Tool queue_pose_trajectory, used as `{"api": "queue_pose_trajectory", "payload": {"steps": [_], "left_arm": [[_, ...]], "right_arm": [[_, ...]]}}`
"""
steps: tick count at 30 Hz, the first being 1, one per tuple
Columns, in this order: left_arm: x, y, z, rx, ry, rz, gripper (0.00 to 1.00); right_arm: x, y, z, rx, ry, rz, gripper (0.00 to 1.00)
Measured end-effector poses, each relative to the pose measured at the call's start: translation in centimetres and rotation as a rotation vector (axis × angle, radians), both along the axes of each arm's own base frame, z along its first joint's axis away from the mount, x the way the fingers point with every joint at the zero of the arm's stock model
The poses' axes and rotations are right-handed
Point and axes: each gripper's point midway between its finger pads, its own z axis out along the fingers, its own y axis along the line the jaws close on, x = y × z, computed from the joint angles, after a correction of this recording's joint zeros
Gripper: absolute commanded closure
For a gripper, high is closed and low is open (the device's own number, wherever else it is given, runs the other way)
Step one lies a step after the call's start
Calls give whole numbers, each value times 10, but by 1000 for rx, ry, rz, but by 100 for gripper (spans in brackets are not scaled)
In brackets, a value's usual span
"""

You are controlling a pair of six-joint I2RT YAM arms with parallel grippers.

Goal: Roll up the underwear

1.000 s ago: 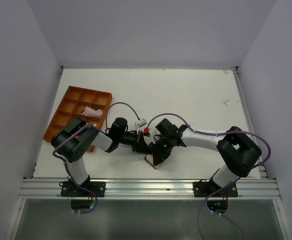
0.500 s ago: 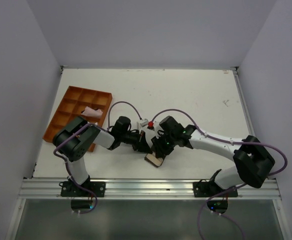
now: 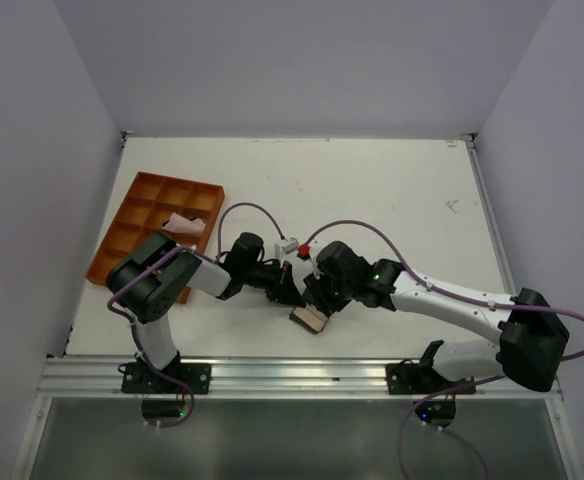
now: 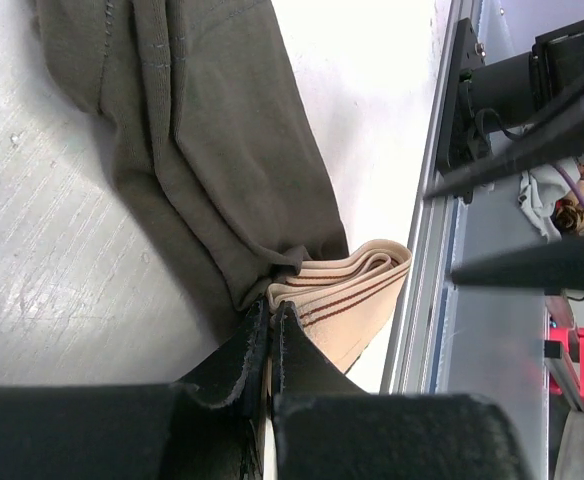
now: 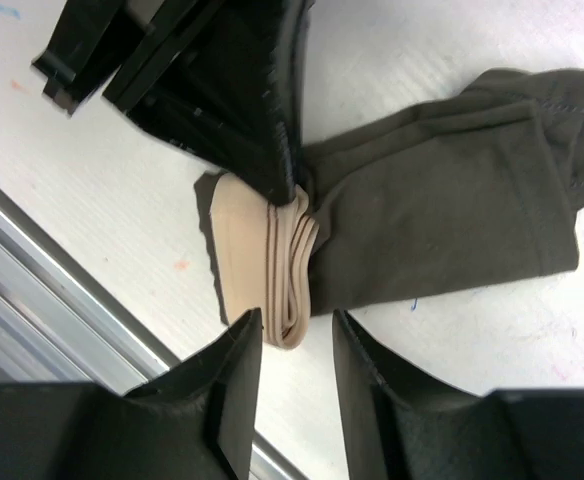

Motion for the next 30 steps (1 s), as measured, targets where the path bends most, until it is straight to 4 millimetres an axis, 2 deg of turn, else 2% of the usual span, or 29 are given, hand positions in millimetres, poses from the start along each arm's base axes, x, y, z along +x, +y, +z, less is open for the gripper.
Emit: {"api": "queue_pose_trajectory", "payload": {"steps": [3, 10, 19, 30], "left_arm": [[0, 0, 0, 1, 0, 1, 100], [1, 0, 0, 5, 3, 2, 100], [1, 0, -1, 11, 10, 2, 100], [1, 0, -1, 17, 10, 1, 100]], "right_arm": [[-12, 7, -4, -66, -49, 35, 53], [-23, 8, -24, -223, -101, 81, 50], [-33, 24, -15, -257, -190, 143, 52], [-37, 26, -19, -265, -183, 163, 51]]}}
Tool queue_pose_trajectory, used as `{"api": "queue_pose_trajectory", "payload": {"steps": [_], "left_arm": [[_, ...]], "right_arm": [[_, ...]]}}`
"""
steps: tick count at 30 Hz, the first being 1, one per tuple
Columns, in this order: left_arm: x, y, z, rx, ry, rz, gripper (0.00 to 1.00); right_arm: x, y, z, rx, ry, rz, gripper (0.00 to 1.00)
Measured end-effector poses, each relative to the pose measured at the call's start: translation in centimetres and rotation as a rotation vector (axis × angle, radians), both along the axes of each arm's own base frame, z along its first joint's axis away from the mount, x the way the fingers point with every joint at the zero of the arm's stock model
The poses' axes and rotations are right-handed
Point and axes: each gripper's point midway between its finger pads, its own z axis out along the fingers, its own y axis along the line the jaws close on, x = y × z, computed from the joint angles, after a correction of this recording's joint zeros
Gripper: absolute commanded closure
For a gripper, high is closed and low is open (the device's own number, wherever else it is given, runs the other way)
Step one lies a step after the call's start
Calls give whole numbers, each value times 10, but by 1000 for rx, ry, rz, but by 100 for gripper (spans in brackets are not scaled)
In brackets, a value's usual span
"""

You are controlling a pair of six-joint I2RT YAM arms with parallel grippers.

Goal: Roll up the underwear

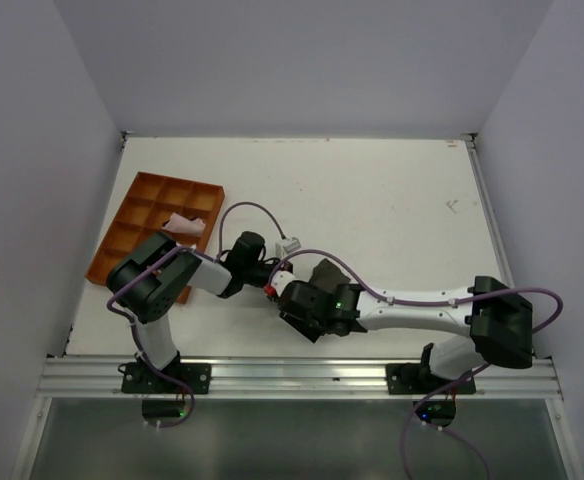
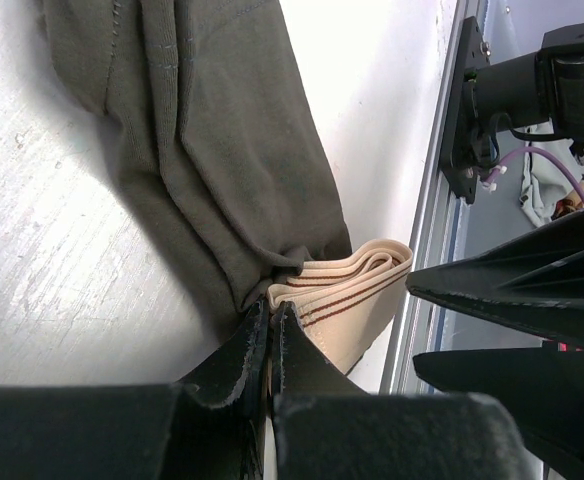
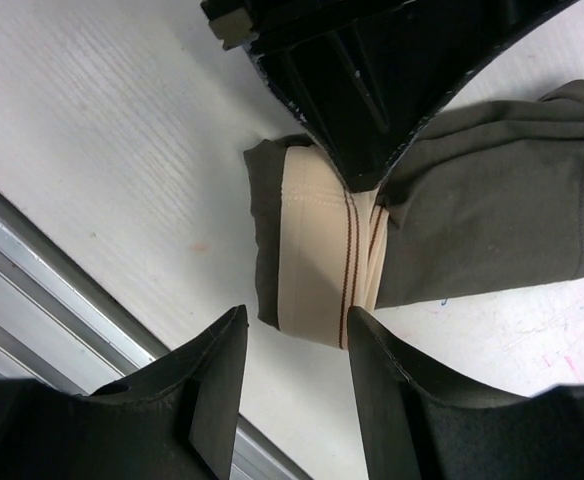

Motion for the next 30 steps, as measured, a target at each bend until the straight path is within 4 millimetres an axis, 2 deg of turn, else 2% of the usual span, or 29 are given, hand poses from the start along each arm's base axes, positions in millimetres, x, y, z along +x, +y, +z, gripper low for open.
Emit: {"api": "queue_pose_trajectory", "payload": {"steps": [12, 20, 22, 25, 26, 27, 29, 30], "left_arm": [[0, 0, 0, 7, 7, 0, 100], [2, -1, -1, 26, 12, -13, 100], [1, -1, -2, 31, 15, -15, 100], [2, -1, -2, 34, 13, -18, 99], [1, -1, -2, 35, 13, -18, 92], [2, -1, -2, 36, 12, -19, 91], [2, -2, -3, 37, 14, -20, 89], [2, -2, -3, 37, 16, -20, 88]], "right_arm": [[-4, -4, -30, -92, 30, 10, 49], [-2, -4, -38, -117, 27, 12, 48], [-2, -4, -39, -124, 25, 11, 51], [2, -5, -40, -143, 11, 3, 62], [2, -6, -40, -149, 8, 2, 65], [3, -6, -40, -150, 6, 0, 71], [3, -6, -39, -149, 6, 0, 77], [3, -5, -39, -148, 6, -1, 85]]}}
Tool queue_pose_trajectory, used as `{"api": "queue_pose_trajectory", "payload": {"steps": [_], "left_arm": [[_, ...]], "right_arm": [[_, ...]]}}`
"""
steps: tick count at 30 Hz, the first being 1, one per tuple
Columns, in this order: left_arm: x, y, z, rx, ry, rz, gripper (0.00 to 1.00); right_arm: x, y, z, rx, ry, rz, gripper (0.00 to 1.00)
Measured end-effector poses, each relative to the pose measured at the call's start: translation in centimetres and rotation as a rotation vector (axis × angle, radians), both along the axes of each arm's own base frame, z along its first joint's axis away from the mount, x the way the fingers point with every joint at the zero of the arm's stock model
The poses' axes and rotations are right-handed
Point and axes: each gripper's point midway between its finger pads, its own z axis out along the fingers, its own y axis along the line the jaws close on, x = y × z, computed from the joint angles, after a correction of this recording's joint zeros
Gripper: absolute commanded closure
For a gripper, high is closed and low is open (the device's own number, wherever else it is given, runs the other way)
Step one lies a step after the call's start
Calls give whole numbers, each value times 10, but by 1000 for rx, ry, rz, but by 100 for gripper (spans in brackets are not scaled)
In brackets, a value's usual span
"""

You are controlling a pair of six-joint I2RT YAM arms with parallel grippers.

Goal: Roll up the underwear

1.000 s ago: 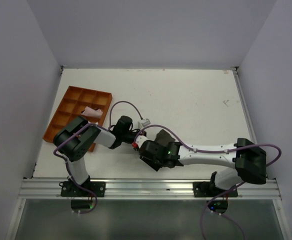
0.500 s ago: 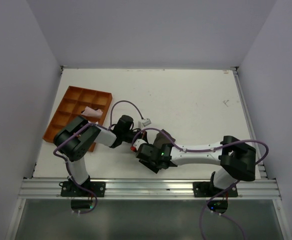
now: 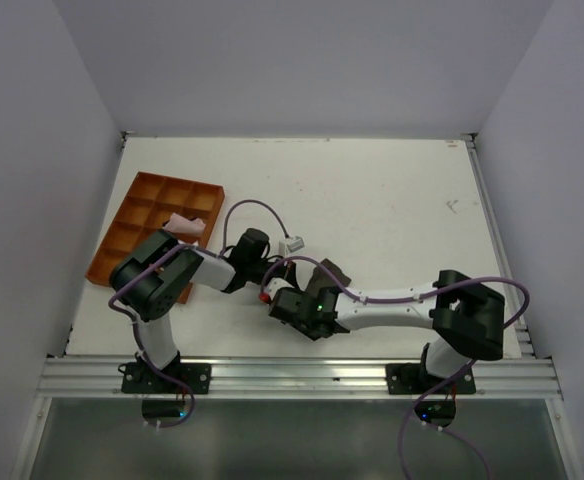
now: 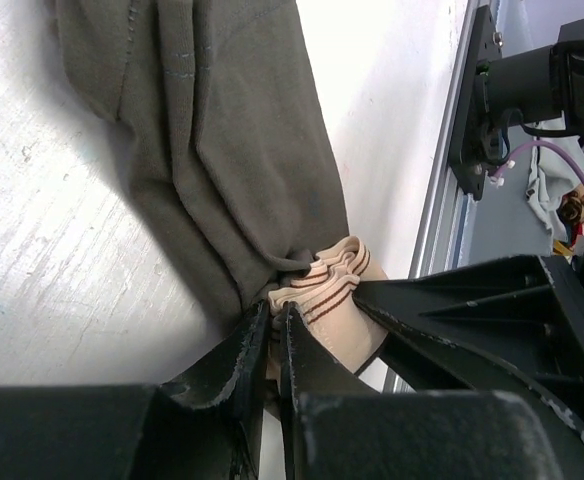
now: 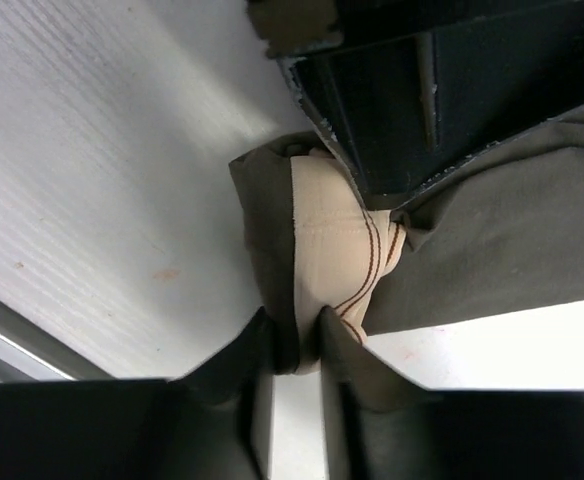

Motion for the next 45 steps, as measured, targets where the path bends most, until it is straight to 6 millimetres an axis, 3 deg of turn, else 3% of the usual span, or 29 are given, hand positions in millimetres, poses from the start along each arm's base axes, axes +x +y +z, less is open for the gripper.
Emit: {"api": "queue_pose_trajectory", "payload": {"steps": [2, 5, 12, 13, 21, 27, 33, 39, 45], "left_arm": [[1, -1, 0, 0, 6, 2, 79], [1, -1, 0, 1, 13, 7, 73], [6, 0, 7, 27, 2, 35, 59], [9, 2, 8, 34, -5, 50, 52], [53, 32, 9, 84, -15, 217, 58], [61, 42, 11, 126, -31, 270, 60], [53, 49, 26, 106, -69, 292, 61], [34, 58, 23, 103, -49, 300, 63], [18, 49, 24, 76, -46, 251, 63]], "right_arm": [[0, 0, 1, -2, 1, 5, 95], [-1, 1, 1, -3, 6, 16, 99], [-3, 3, 2, 51, 64, 16, 100], [-3, 3, 3, 67, 79, 13, 100], [-6, 3, 5, 191, 212, -15, 100], [-9, 6, 8, 254, 316, -21, 100], [-10, 8, 11, 345, 445, -39, 100], [-3, 2, 13, 442, 583, -76, 100], [0, 5, 9, 530, 737, -109, 100]]}}
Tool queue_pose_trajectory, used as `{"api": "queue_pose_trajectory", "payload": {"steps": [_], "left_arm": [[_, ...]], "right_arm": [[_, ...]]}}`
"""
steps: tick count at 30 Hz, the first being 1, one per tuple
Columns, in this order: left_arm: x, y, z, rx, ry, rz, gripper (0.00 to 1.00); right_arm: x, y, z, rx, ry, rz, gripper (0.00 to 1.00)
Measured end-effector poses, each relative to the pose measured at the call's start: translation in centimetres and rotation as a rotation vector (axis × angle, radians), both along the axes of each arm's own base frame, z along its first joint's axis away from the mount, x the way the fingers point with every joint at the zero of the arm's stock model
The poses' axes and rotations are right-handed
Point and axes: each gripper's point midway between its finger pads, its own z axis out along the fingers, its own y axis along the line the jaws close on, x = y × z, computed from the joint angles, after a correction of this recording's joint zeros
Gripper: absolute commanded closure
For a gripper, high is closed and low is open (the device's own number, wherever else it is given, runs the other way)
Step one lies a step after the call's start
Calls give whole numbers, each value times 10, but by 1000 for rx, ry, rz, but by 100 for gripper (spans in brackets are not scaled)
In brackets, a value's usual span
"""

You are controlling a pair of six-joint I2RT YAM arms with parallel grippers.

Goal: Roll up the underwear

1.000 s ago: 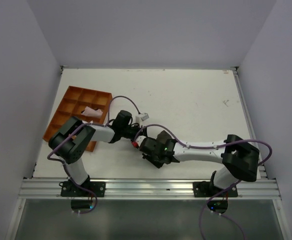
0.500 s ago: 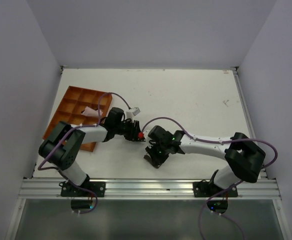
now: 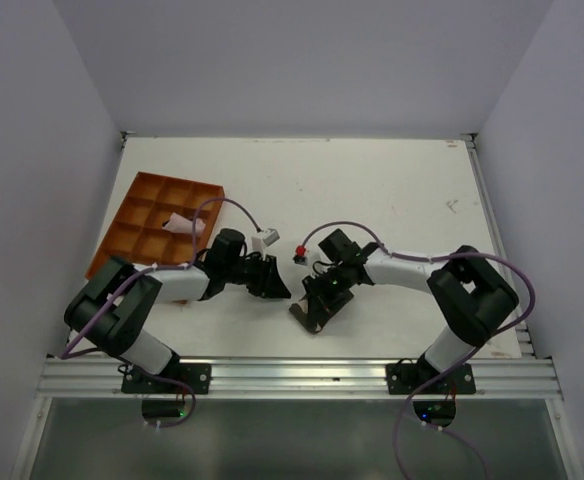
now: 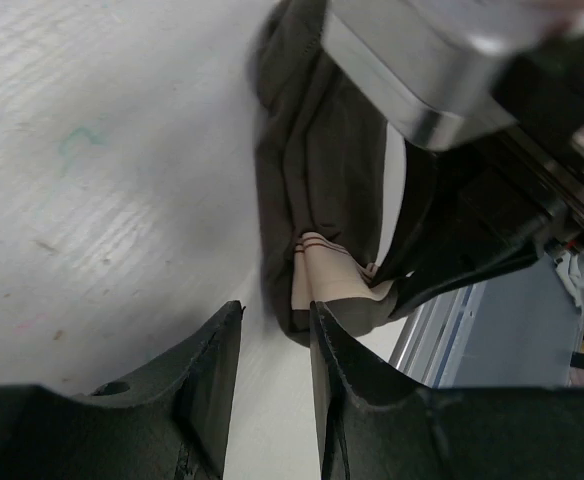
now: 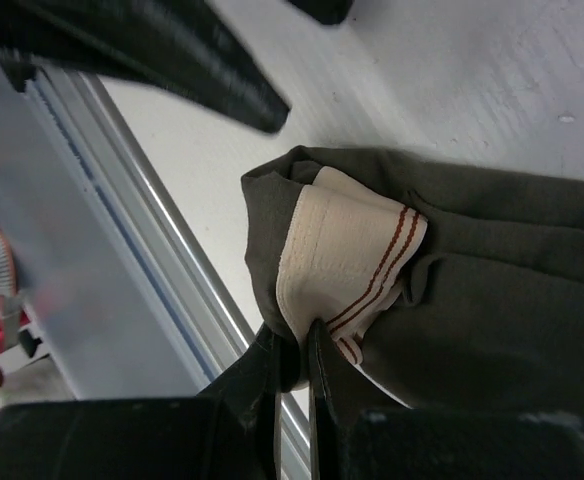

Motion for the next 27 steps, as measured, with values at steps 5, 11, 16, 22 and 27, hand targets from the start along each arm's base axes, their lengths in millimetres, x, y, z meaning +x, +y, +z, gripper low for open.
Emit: {"api": "queue_pose_trajectory", "payload": {"steps": [5, 11, 16, 22, 27], "left_arm": [[-15, -15, 6, -28, -25, -73, 65], [-15, -17, 8, -33, -56, -96, 64], [-14, -17, 7, -28, -77, -106, 63], [-7, -21, 12, -36, -100, -111, 61], [2, -28, 12, -38, -111, -128, 60]], "right_arm": [[6, 1, 3, 66, 78, -31, 100], [13, -4, 3, 123, 120, -77, 100], [15, -5, 4, 154, 142, -109, 100], [18, -13, 2, 216, 212, -203, 100], [22, -14, 3, 235, 224, -235, 100]]}}
